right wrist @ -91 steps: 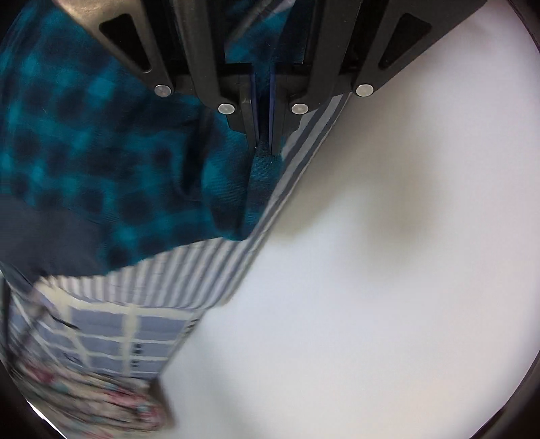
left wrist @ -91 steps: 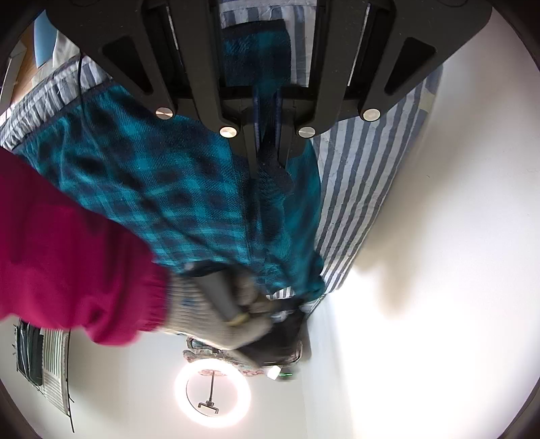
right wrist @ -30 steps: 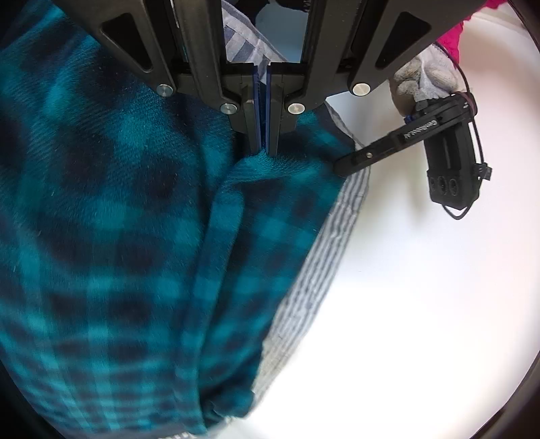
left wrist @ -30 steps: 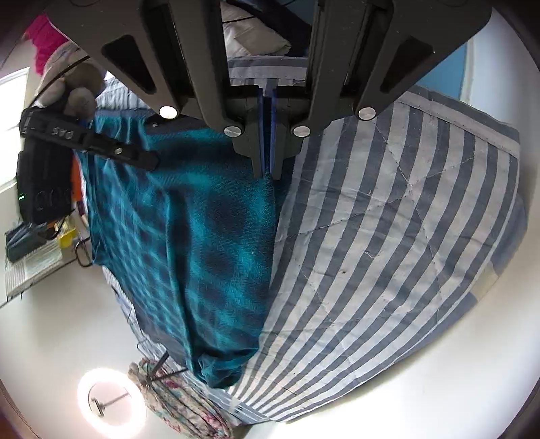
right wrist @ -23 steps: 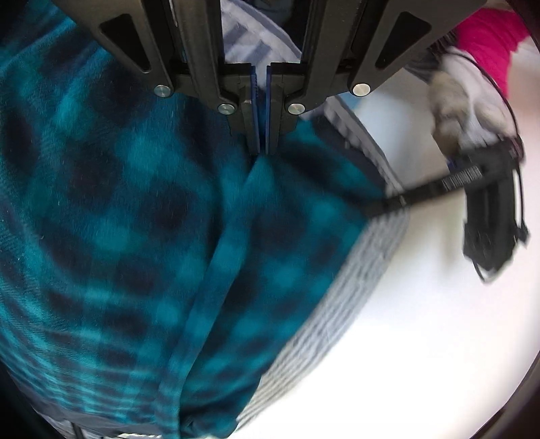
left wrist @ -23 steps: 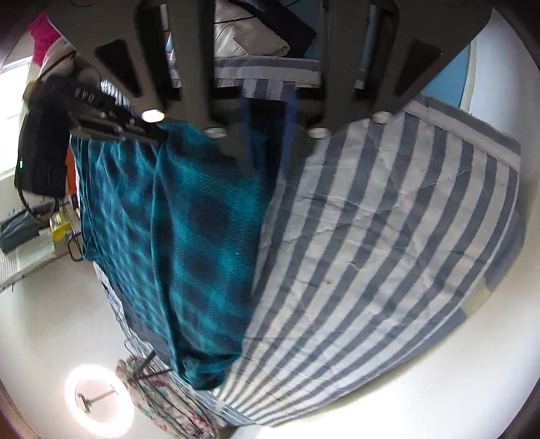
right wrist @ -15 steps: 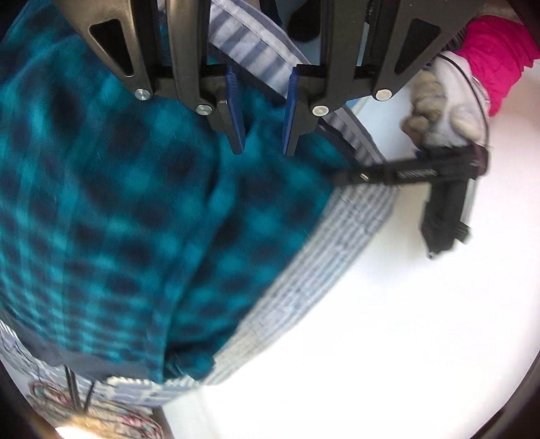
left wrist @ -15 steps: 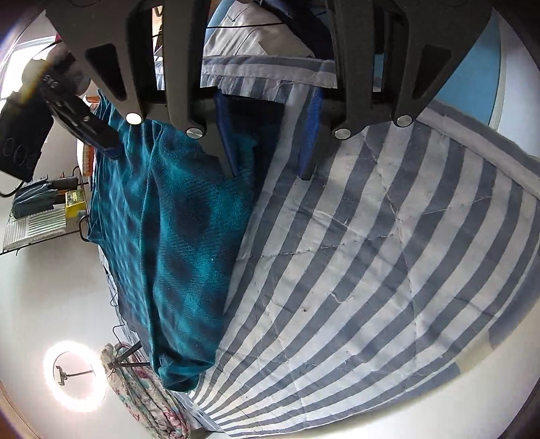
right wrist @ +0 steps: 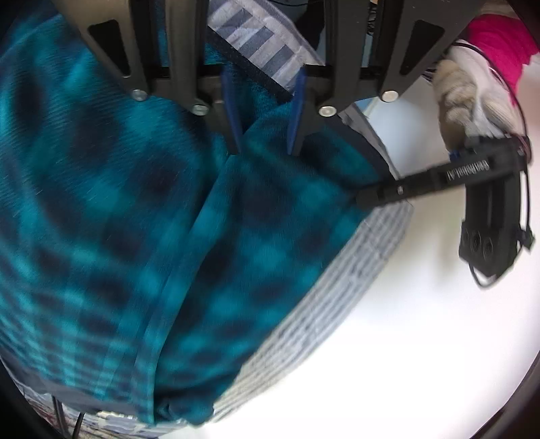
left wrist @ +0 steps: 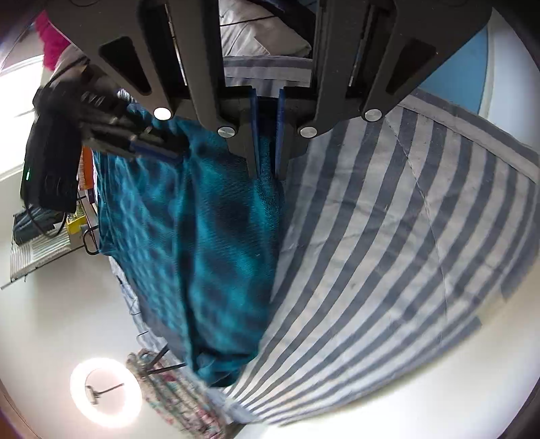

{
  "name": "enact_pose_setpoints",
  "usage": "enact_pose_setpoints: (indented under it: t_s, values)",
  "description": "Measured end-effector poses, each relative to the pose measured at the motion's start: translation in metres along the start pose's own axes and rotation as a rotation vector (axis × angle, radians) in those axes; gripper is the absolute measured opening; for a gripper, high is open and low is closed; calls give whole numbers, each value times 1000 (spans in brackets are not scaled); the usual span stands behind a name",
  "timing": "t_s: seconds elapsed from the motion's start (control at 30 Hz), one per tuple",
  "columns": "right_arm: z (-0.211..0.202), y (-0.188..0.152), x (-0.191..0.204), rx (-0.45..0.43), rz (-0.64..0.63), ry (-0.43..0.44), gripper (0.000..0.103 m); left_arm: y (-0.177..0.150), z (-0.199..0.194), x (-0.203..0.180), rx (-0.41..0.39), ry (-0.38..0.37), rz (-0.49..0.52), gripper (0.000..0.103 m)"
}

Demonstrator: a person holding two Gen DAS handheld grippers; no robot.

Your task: Fold large clothes

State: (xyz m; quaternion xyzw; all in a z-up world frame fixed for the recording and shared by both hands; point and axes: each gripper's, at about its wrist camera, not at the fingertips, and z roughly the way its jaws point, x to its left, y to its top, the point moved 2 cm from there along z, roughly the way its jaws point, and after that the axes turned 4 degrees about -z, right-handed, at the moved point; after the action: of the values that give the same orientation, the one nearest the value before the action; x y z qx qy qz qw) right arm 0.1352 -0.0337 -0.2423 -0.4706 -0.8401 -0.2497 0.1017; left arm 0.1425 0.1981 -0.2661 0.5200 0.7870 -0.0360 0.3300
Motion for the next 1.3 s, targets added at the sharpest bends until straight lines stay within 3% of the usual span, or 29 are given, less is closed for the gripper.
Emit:
enact_pose_setpoints:
  t_s: [0.07, 0.2, 0.33, 0.43, 0.6, 0.73, 0.9, 1.03, 1.1, 1.17, 1.27, 1.3]
  values:
    - [-19, 13, -6, -37, 8, -7, 45, -1, -7, -12, -34, 1, 41, 5]
    - [-36, 57, -11, -95, 31, -9, 51, -5, -11, -34, -67, -1, 91, 5]
    - [-37, 107, -10, -93, 3, -9, 71, -5, -9, -49, -75, -10, 128, 5]
    - [-10, 151, 2, -52, -25, -42, 72, -4, -6, -56, -71, -22, 138, 5]
    - [40, 188, 13, 53, -75, -142, 73, -3, -3, -63, -59, -39, 172, 4]
    - [81, 194, 15, 141, -125, -282, 73, -2, 4, -67, -49, -38, 176, 4]
    - [105, 185, 9, 201, -156, -354, 72, -2, 13, -69, -42, -27, 175, 4]
    - [118, 185, 1, 206, -174, -409, 59, -7, 16, -67, -42, -20, 179, 4]
    - [117, 182, -2, 194, -172, -436, 48, -9, 16, -68, -42, -21, 183, 4]
    - [115, 182, -5, 181, -175, -459, 29, -11, 16, -73, -46, -14, 197, 4]
    - [109, 184, -19, 148, -163, -439, 10, -14, 17, -82, -54, -3, 229, 4]
    - [103, 183, -24, 127, -137, -405, 9, -16, 17, -87, -55, -1, 242, 4]
